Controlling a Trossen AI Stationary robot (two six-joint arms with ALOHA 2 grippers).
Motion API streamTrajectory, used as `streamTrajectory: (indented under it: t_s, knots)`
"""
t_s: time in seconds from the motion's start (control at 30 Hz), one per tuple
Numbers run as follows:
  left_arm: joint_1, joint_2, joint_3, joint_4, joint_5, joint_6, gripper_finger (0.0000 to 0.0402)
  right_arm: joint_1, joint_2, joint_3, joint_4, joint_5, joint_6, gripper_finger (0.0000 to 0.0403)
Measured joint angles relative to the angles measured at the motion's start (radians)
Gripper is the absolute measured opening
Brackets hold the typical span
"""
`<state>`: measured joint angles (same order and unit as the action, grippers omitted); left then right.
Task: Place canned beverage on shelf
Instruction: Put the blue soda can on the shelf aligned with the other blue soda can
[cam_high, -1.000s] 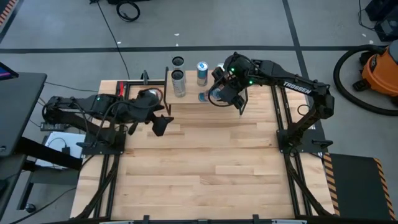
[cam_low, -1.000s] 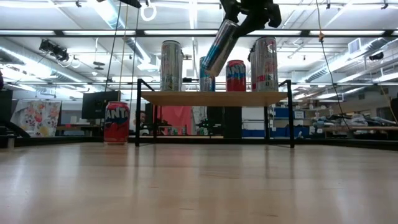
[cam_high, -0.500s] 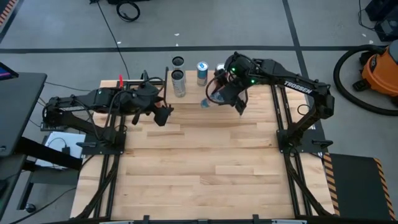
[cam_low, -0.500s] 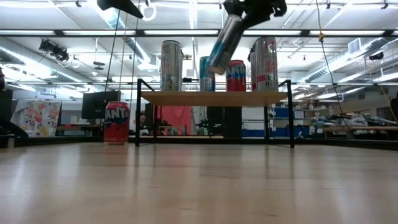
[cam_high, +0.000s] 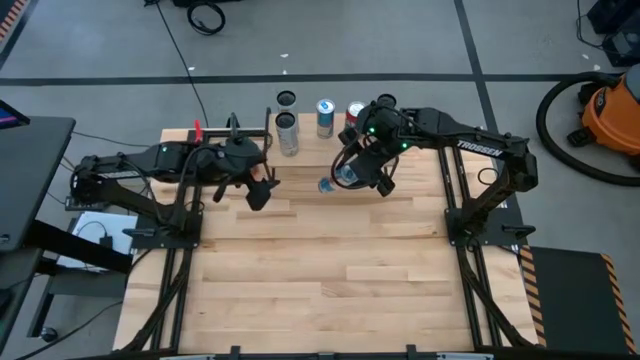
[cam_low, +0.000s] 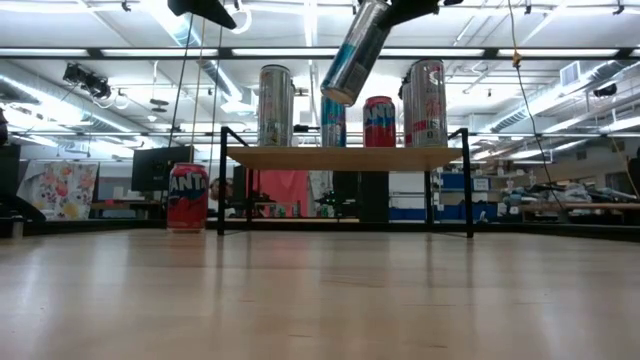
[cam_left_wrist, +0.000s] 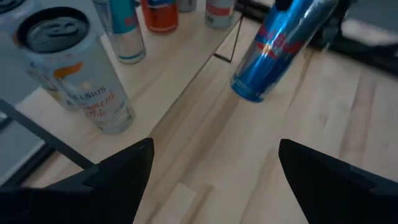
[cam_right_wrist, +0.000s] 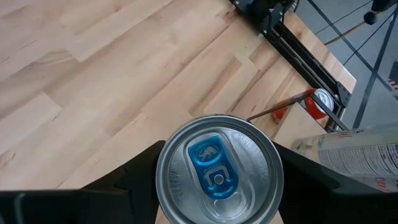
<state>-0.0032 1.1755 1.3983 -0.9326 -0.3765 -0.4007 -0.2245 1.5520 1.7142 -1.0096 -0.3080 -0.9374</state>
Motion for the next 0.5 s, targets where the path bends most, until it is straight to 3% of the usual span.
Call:
streamTrajectory:
  t_s: [0.33, 0.5]
  knots:
    - [-0.006, 0.061, -0.001, 0.009, -0.007, 0.103, 0.0357, 0.001, 0.0, 0.0, 0.014, 0.005, 0.0, 0.0252]
    - [-0.012, 0.098, -0.002, 0.033, -0.001, 0.083, 0.0357, 0.001, 0.0, 0.0, 0.018, 0.036, -0.005, 0.0252]
